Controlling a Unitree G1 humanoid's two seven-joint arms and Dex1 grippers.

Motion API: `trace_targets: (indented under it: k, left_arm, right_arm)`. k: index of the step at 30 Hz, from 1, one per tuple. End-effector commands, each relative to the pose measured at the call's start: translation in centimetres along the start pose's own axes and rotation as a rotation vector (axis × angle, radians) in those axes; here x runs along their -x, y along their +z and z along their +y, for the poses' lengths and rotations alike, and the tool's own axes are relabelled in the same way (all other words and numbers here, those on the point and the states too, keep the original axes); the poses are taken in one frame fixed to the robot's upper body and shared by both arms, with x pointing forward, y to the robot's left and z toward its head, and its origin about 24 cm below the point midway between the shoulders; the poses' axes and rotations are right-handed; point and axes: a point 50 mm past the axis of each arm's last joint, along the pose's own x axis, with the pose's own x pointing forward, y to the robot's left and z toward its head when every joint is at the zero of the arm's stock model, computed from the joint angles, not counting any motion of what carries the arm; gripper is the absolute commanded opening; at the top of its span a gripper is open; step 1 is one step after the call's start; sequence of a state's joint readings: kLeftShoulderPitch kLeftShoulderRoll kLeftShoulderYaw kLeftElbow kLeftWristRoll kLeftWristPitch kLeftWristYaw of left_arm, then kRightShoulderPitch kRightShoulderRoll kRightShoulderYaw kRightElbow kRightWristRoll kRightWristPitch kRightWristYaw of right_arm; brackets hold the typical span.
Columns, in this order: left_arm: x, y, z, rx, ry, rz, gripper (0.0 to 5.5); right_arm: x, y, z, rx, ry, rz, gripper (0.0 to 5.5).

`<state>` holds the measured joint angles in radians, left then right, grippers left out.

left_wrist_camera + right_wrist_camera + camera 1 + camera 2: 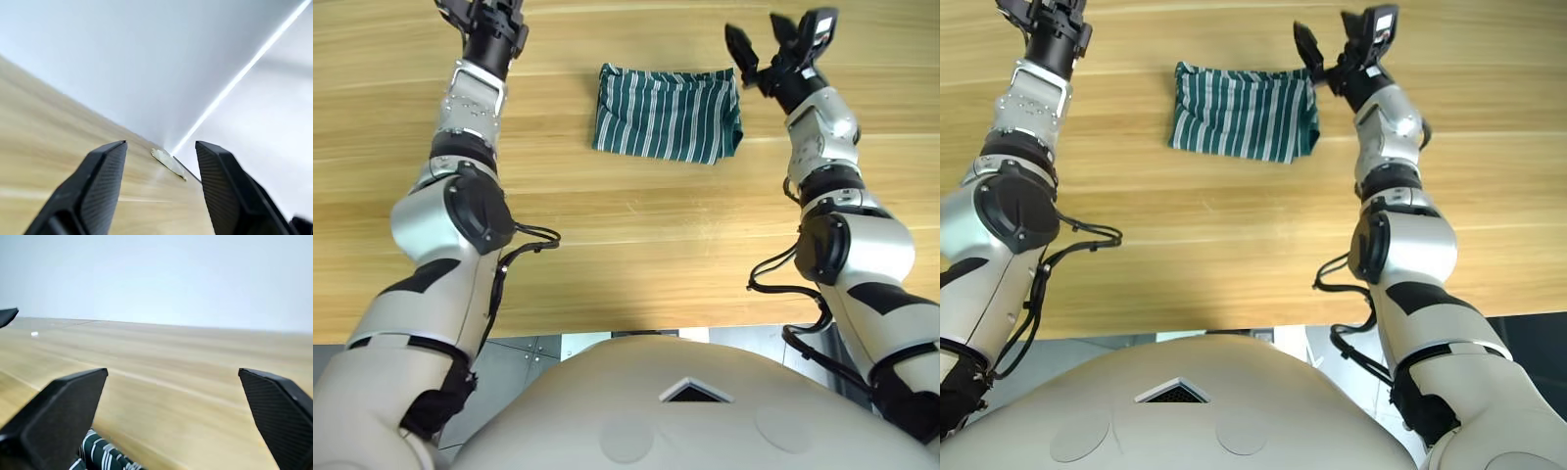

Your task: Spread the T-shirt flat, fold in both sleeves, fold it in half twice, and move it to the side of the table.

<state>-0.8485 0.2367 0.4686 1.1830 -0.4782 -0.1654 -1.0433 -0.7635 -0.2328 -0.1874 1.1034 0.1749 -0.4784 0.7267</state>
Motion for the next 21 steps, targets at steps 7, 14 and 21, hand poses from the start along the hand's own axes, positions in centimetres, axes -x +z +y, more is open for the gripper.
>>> trace_targets:
  k: [7, 14, 21]
  left_arm:
    - [2.4, -5.1, -4.6, -0.476, -0.444, 0.181, 1.27]
    - [2.7, -6.6, -5.4, -0.557, -0.454, 0.230, 0.02]
    - [2.7, -7.2, -5.7, -0.559, -0.463, 0.258, 0.00]
  right_arm:
    - [1.0, -5.1, 9.4, 0.703, 0.551, 0.229, 3.69]
    - [1.9, -6.9, 11.1, 0.859, 0.697, 0.308, 2.22]
    - [2.0, -5.9, 11.2, 0.804, 0.711, 0.252, 0.99]
